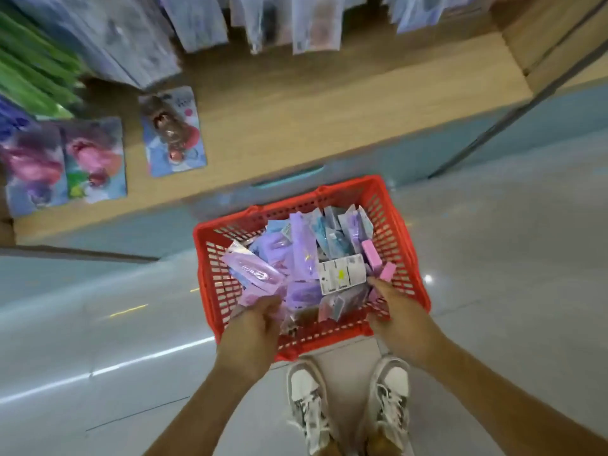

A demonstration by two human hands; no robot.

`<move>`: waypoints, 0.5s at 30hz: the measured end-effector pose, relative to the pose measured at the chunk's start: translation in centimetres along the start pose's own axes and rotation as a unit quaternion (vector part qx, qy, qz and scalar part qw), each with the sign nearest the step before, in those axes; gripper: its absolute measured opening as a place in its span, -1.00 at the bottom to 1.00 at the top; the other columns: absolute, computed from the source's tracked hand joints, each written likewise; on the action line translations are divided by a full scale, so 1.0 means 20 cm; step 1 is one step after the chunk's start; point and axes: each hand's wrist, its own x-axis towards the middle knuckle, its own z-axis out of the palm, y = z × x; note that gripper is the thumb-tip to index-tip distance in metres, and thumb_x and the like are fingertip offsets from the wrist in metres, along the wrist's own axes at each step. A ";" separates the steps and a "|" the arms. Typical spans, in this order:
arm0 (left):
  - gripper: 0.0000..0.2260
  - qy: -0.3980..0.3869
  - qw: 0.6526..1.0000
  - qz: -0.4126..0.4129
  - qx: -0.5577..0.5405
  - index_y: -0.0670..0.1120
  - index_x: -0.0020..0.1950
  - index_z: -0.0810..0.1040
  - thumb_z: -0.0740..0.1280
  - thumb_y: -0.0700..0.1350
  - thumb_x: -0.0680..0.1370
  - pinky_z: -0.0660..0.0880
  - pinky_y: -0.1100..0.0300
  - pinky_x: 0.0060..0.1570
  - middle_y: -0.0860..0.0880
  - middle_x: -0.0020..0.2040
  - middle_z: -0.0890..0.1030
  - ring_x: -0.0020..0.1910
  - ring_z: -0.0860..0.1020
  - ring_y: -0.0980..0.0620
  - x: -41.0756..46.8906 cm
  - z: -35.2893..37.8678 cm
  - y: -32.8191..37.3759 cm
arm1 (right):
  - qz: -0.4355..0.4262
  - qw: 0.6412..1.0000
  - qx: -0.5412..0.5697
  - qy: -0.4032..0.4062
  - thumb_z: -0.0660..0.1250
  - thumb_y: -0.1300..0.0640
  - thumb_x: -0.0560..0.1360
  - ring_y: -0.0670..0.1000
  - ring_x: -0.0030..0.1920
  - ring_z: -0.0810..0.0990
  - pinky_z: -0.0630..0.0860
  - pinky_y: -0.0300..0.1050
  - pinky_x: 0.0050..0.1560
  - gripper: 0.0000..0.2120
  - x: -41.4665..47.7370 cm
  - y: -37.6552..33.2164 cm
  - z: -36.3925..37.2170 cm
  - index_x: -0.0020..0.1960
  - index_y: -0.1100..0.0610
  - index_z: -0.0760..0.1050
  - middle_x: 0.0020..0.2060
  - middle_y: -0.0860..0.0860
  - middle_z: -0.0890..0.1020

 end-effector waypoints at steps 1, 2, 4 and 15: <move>-0.70 -0.004 1.000 -0.001 0.012 -0.04 0.24 0.59 0.29 -0.26 0.55 0.41 0.23 0.05 -0.06 0.17 0.65 0.15 0.60 -0.11 0.10 0.07 -0.05 | 0.000 1.000 0.005 0.007 0.33 0.17 0.54 0.03 0.23 0.57 0.42 -0.27 0.17 -0.41 0.08 0.05 0.06 0.52 0.01 0.25 0.32 0.03 0.54; -0.68 -0.006 1.000 0.001 0.028 -0.05 0.28 0.57 0.28 -0.26 0.55 0.41 0.21 0.10 -0.07 0.22 0.62 0.20 0.57 -0.11 0.21 0.13 -0.09 | 0.001 1.000 0.014 0.008 0.32 0.16 0.55 -0.02 0.20 0.58 0.42 -0.31 0.11 -0.41 0.17 0.09 0.10 0.53 -0.02 0.23 0.30 -0.02 0.55; -0.65 0.000 0.998 0.033 0.061 -0.09 0.33 0.52 0.29 -0.26 0.55 0.39 0.16 0.21 -0.10 0.29 0.57 0.26 0.52 -0.13 0.43 0.22 -0.17 | -0.023 0.999 0.042 0.011 0.32 0.13 0.55 -0.08 0.19 0.58 0.46 -0.26 0.17 -0.40 0.35 0.14 0.16 0.53 -0.09 0.21 0.27 -0.13 0.56; -0.42 0.031 0.997 0.011 0.074 -0.14 0.43 0.33 0.43 -0.08 0.47 0.42 0.04 0.17 -0.17 0.29 0.50 0.29 0.44 -0.20 1.17 0.37 -0.40 | -0.070 0.980 -0.162 0.092 0.33 0.05 0.49 0.22 0.34 0.35 0.43 0.10 0.21 -0.23 1.08 0.05 0.44 0.56 -0.10 -0.01 0.37 0.09 0.32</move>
